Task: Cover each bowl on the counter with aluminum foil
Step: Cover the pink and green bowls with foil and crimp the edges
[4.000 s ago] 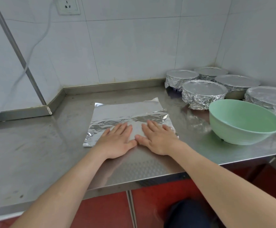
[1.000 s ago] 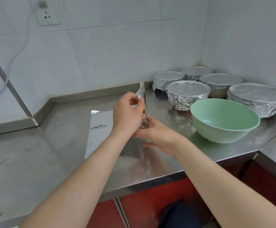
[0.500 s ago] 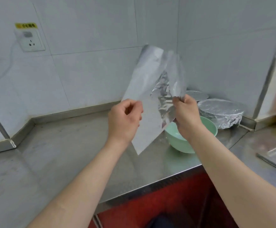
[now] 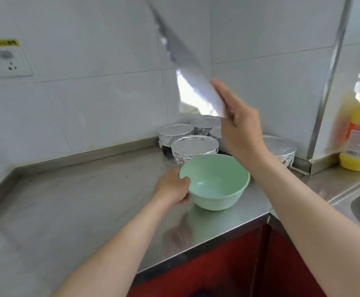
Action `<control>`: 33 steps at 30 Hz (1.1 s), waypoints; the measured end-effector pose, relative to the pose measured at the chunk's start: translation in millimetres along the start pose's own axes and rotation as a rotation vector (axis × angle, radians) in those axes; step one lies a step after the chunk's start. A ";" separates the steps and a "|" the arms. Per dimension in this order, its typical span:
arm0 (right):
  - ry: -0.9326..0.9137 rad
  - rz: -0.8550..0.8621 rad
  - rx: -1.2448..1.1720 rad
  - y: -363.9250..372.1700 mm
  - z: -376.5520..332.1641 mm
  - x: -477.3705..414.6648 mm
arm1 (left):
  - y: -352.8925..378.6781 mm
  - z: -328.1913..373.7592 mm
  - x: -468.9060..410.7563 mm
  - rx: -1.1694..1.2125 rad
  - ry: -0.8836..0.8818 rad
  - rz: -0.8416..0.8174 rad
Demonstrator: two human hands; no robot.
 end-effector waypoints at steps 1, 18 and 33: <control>-0.074 -0.044 0.050 7.3 -14.1 1.1 | -15.8 -9.4 0.7 -0.032 -0.007 0.035; -0.416 -0.502 0.477 250.0 -101.0 54.0 | -269.4 -191.4 51.3 0.322 -0.260 0.689; -0.481 -0.721 0.542 282.8 -86.1 101.5 | -232.0 -127.9 68.4 -0.833 0.473 0.375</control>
Point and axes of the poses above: each hand's wrist, its own x-axis away from the middle knuckle, its own y-axis out of the palm, z = x × y, the point moved 7 cm from there along -x, towards the middle knuckle
